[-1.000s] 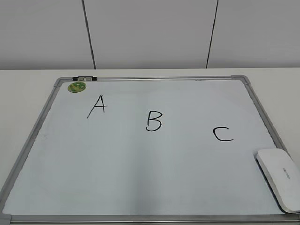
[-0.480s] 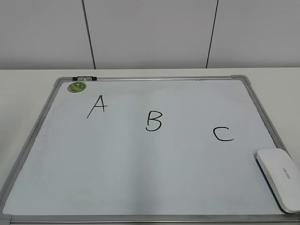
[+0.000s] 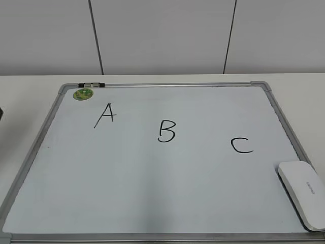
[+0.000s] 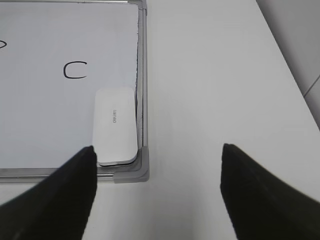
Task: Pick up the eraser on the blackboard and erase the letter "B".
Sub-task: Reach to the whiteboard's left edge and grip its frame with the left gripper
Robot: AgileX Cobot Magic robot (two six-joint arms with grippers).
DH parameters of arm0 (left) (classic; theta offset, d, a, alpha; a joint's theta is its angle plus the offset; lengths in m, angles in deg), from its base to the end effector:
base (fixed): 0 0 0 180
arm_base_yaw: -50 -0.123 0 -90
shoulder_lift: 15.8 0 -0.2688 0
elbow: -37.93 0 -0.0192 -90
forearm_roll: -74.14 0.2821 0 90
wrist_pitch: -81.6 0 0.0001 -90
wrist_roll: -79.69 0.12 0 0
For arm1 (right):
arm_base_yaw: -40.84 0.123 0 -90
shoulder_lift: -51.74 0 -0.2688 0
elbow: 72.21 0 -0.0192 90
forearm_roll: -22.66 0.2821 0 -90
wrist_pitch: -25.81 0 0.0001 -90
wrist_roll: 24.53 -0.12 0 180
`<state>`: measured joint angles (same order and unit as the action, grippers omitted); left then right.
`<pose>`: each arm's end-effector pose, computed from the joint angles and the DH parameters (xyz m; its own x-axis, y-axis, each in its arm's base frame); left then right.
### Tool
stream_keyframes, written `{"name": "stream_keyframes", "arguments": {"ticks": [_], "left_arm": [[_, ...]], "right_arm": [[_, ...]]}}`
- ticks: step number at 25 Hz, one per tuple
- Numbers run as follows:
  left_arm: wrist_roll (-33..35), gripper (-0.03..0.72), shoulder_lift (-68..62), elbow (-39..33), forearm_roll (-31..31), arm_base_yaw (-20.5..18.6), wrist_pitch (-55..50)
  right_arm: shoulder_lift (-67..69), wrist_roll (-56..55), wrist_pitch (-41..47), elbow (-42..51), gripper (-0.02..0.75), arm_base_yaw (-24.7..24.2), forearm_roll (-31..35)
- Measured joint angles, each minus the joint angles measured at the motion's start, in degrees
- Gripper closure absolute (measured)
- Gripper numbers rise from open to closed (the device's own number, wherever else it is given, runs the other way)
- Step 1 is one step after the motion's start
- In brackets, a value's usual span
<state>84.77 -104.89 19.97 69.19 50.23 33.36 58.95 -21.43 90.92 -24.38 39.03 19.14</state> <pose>0.3212 -0.0090 0.2187 -0.9063 0.0346 -0.4213 0.0592 0.9972 -0.0454 0.0569 -0.0085 0.2739 -0.5062 -0.0638 -0.8601 0.0394 0.9945 -0.0970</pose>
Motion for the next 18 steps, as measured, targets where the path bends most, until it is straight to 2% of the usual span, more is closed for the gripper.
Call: {"name": "stream_keyframes", "arguments": {"ticks": [9,13,18], "left_arm": [[2.3,0.157,-19.0,8.8,-4.0,0.0,0.1],[2.4,0.218,-25.4,12.4,-4.5,0.0,0.8],[2.4,0.331,-31.7,16.3,-4.8,0.0,2.8]], "right_arm": [[0.0,0.0,0.0,0.0,0.147,0.0,0.0],[0.0,0.0,0.0,0.0,0.147,0.0,0.0],[0.0,0.0,0.0,0.0,0.147,0.0,0.0]]}}
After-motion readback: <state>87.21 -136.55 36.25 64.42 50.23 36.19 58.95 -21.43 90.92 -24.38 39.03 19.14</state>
